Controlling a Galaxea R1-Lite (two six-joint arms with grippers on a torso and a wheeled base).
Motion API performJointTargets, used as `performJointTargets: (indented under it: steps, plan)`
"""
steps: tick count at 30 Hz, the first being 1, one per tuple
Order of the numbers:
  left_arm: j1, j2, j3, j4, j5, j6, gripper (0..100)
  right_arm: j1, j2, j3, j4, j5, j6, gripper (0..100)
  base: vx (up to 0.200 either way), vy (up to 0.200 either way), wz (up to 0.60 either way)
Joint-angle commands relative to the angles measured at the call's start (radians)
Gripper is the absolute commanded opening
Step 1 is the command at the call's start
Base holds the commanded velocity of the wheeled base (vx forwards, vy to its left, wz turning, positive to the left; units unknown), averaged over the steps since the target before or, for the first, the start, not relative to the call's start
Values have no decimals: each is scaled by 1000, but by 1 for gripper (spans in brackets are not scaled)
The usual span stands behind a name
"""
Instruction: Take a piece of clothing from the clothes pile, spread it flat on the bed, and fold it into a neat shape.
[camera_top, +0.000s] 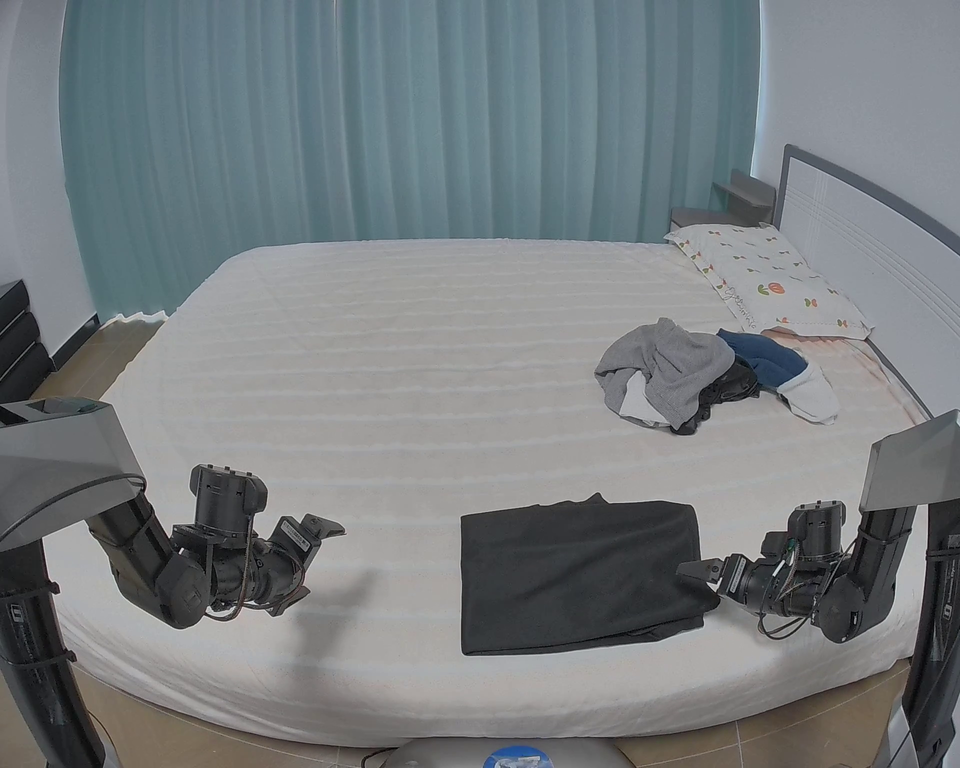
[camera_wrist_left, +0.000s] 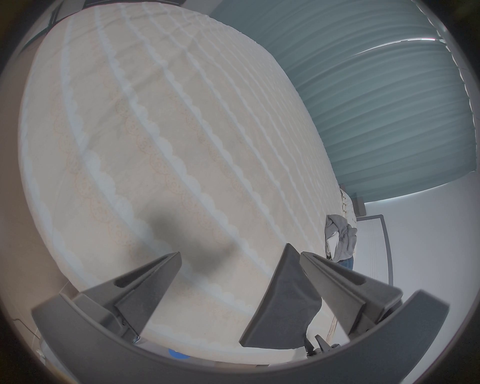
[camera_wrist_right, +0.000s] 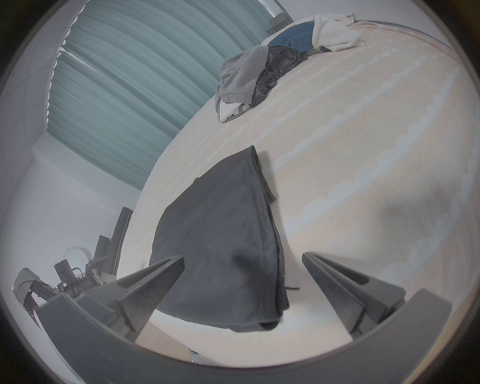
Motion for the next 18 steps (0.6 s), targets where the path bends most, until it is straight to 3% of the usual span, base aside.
performJointTargets:
  steps: [1,18]
  plan:
    - [0,2,0,-1,0,0,100,1,-2,11,7,-1,-12,0,0,0,0]
    - [0,2,0,-1,0,-2,100,-14,-16,82,10,-21,-176,0,0,0,0]
